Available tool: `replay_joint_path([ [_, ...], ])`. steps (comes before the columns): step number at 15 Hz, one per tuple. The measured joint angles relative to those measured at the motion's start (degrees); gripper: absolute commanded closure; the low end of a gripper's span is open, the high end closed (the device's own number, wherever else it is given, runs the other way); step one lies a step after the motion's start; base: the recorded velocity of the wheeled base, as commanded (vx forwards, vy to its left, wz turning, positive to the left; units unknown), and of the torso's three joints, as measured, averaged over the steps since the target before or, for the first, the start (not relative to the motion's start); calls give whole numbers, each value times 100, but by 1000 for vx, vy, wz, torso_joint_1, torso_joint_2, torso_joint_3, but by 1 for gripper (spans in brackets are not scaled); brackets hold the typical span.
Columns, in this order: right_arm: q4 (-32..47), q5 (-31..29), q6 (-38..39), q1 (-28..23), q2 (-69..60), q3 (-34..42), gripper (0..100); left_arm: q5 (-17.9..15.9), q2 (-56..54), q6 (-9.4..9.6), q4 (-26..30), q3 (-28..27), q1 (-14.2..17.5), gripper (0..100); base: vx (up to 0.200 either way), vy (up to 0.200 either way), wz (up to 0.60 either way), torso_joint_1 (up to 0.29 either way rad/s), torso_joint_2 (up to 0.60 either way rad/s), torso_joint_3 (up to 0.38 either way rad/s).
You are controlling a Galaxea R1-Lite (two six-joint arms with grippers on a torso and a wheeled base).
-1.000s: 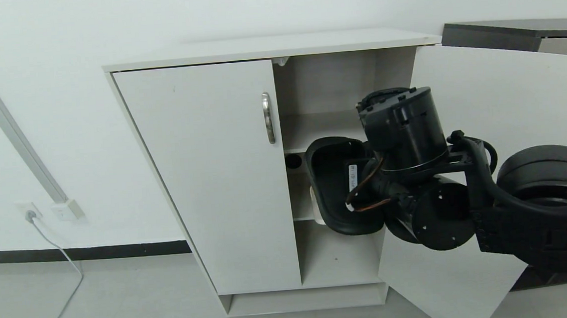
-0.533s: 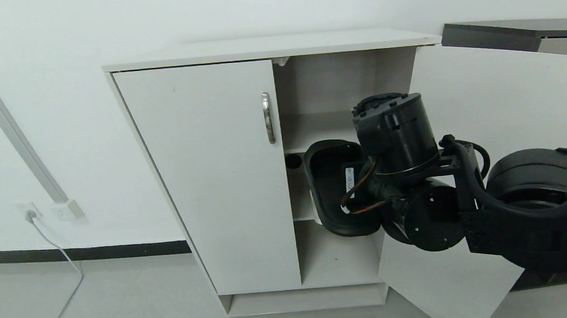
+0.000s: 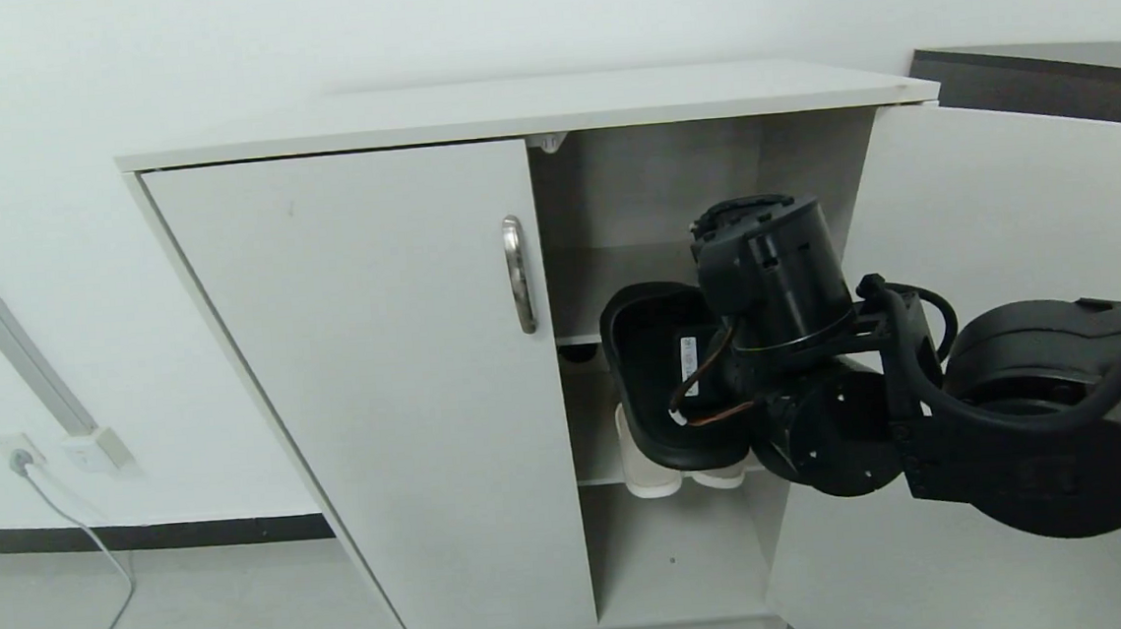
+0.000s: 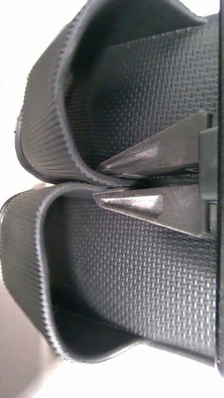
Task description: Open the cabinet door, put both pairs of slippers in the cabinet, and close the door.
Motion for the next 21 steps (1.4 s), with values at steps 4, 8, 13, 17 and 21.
replay_joint_path([
  [4,-510,34,-110,-13,157,-2,100,6,0,-4,0,7,0,100,0,0,0,0,0,0],
  [8,-651,33,-269,-4,251,-29,100,9,0,-15,2,7,0,100,0,0,0,0,0,0],
  [13,-635,41,-382,-196,544,-532,100,30,0,-30,2,7,0,100,0,0,0,0,0,0],
  [17,-624,102,-639,-362,933,-1248,100,40,0,-33,2,7,0,100,0,0,0,0,0,0],
  [21,-600,107,-778,-646,1346,-1950,100,45,0,-40,2,7,0,100,0,0,0,0,0,0],
])
